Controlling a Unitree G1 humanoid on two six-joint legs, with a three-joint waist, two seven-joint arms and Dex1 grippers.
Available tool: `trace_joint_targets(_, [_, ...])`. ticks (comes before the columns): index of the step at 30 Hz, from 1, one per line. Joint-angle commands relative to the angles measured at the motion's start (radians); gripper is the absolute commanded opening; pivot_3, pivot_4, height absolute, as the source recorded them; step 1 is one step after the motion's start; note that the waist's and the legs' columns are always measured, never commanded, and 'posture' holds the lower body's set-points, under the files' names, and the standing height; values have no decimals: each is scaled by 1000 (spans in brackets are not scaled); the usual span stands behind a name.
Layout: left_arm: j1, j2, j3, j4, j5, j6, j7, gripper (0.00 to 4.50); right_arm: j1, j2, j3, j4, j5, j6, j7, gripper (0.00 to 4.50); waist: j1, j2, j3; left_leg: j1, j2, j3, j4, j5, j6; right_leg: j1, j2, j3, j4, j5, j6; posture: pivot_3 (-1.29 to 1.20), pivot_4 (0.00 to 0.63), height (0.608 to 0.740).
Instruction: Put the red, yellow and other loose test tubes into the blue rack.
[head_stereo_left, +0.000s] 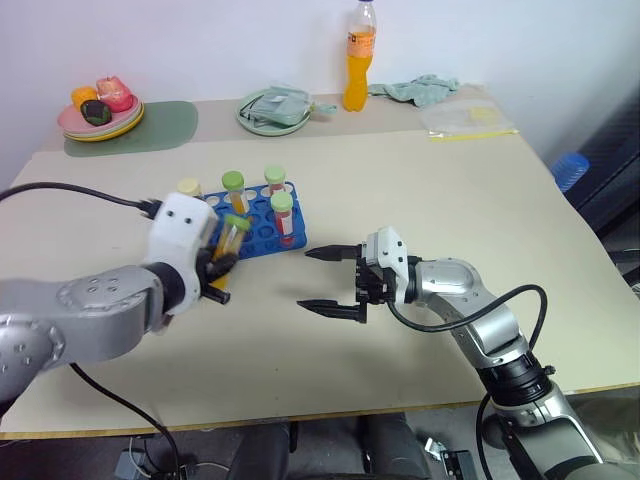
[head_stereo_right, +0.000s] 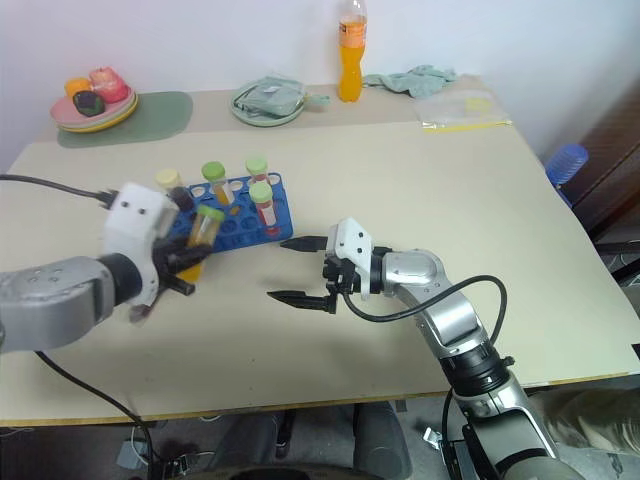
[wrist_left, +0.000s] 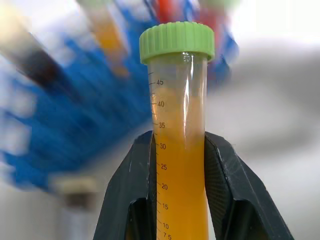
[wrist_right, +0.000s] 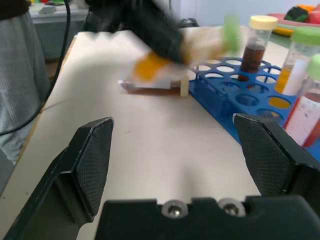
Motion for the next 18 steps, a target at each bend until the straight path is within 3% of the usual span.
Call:
trace_joint_targets(1, [79,-146,29,-11,468,-310,-117,717,15,15,-14,20,-27,-33,-47,4243,4,-2,0,0,0,0,0,0,0,0,0,0,-1,0,0,0,150,740])
trace_joint_targets(7, [21,-440,-150,110,837,-503,-181,717,46,26,-15,16,-28,-24,-83,4243,29,-3,0,-1,-1,-1,3,-1,2,3,-2,-1,-4,0,0,0,150,740])
trace_joint_targets(10, [2,-561,-277,268,1112,-681,-197,717,57,35,-18,11,-26,-15,-106,4243,27,-4,-1,-1,-2,-1,3,-2,3,3,-1,-1,-2,1,1,0,150,740])
trace_joint_targets(14, [-11,-696,-306,434,1250,-863,-229,717,62,37,-20,4,-28,-14,-125,4243,22,-4,-1,-1,-1,-1,3,-2,3,2,-1,-1,-2,1,1,0,150,740])
trace_joint_targets(18, [-43,-787,-281,584,1292,-974,-274,717,71,37,-22,-7,-27,-10,-144,4243,25,-4,-1,-1,-2,-2,3,-1,2,2,-1,-2,-1,1,2,0,150,740])
